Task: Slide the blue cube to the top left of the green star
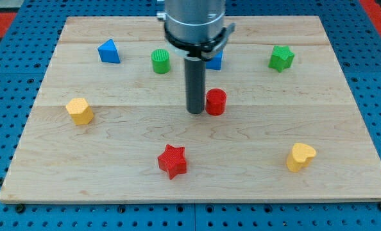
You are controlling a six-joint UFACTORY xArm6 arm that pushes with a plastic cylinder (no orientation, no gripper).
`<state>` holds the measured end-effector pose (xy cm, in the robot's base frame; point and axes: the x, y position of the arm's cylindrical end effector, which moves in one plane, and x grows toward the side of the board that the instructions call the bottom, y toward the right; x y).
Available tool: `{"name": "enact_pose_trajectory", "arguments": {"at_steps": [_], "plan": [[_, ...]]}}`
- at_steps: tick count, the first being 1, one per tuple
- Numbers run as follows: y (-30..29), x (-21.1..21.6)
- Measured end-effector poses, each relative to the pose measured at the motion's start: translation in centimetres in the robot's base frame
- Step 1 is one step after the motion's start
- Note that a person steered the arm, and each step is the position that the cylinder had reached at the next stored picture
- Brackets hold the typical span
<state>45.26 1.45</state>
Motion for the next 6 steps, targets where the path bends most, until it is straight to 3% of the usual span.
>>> {"name": "enact_pose_trajectory", "arguments": {"at_steps": [1, 3, 4, 6], "plan": [[-1.9, -0.1], [1.9, -8.5], [-0.8, -12.1], [8.3, -16.6]]}}
